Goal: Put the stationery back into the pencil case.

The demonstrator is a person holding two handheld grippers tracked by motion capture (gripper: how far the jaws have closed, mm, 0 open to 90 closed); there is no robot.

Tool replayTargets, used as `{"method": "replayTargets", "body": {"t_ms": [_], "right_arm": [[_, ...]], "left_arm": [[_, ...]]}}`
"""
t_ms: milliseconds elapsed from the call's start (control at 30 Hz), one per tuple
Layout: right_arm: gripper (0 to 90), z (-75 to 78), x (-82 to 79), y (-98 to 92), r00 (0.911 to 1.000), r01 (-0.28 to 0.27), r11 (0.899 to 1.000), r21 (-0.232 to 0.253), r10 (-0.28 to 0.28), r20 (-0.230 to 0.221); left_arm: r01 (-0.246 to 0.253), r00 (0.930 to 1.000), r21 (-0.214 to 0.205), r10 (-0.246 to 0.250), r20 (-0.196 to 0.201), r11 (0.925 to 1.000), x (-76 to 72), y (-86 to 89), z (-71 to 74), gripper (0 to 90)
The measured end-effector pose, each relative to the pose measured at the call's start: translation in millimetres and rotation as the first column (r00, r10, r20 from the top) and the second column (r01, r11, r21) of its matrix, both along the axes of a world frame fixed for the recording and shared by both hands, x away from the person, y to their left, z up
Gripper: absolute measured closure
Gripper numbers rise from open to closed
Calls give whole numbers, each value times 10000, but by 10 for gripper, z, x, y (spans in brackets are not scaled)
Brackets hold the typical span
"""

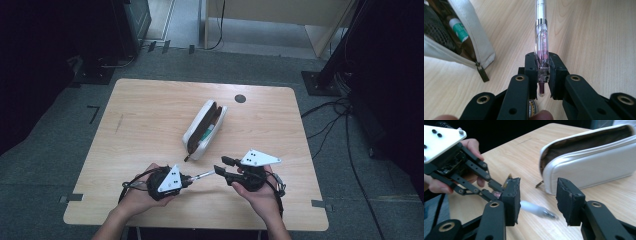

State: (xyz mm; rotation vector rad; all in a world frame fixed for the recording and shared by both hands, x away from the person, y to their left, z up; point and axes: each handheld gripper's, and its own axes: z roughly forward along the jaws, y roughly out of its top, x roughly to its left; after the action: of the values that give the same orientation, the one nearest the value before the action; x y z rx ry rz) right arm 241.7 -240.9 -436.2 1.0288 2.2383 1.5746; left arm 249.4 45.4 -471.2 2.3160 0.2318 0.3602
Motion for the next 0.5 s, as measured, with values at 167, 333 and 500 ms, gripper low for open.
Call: {"method": "replayTargets", "body": {"t_ms": [167, 333, 500], "right_arm": [[520, -21, -3, -88, 9985, 489, 9987, 160, -493, 252], [490, -66, -5, -170, 9932, 1058, 9944, 10, -1057, 492], [439, -120, -18, -264, 9885, 1447, 9894, -130, -1440, 458]], "left_arm": [[-459, 9983, -122, 454, -358, 9989, 30, 27, 12, 806], [-968, 9939, -115, 961, -547, 9952, 73, 58, 6, 806], [-1445, 9876, -190, 1430, -645, 9893, 114, 108, 2, 806]]}}
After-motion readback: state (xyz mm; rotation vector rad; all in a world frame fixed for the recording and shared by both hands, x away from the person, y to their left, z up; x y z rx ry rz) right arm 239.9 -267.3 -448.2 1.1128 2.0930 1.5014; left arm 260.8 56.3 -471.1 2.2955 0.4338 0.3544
